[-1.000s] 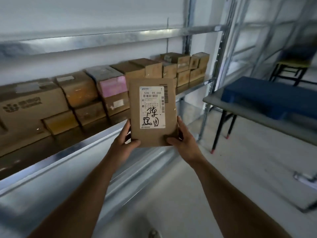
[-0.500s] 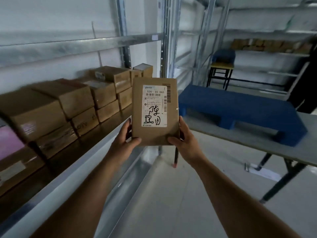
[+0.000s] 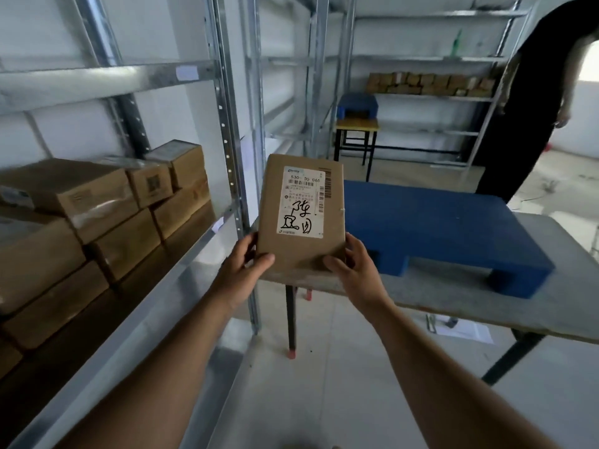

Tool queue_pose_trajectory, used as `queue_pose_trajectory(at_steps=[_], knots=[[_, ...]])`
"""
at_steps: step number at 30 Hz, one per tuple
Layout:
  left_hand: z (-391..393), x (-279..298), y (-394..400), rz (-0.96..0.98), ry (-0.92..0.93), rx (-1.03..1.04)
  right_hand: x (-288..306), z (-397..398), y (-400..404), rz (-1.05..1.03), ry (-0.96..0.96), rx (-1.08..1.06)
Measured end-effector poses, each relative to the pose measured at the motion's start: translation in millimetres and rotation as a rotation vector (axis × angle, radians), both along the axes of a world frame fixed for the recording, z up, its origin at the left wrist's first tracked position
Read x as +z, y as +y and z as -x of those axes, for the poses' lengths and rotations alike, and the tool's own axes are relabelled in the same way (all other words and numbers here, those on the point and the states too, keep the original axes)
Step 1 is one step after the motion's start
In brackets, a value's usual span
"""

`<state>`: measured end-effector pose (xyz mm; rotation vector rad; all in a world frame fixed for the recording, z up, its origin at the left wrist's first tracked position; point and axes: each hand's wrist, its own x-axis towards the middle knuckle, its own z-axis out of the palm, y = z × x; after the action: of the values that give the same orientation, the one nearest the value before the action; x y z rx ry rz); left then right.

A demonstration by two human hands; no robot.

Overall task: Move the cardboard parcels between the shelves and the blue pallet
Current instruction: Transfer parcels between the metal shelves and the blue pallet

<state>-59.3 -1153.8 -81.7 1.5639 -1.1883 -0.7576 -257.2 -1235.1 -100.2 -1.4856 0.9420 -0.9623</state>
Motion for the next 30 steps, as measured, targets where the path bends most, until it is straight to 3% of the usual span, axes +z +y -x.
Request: queue_pose_trajectory(at_steps=[12, 30], knots=[[-20.8, -0.4, -242.5, -0.067, 0.068, -0.188, -4.3, -22.9, -244.5, 0.01, 0.15, -0.108], [-142.4, -57.8, -485.0, -0.175, 0.177, -0.34, -59.1, -134.3, -448.3, -0.122, 0.27, -0.283]])
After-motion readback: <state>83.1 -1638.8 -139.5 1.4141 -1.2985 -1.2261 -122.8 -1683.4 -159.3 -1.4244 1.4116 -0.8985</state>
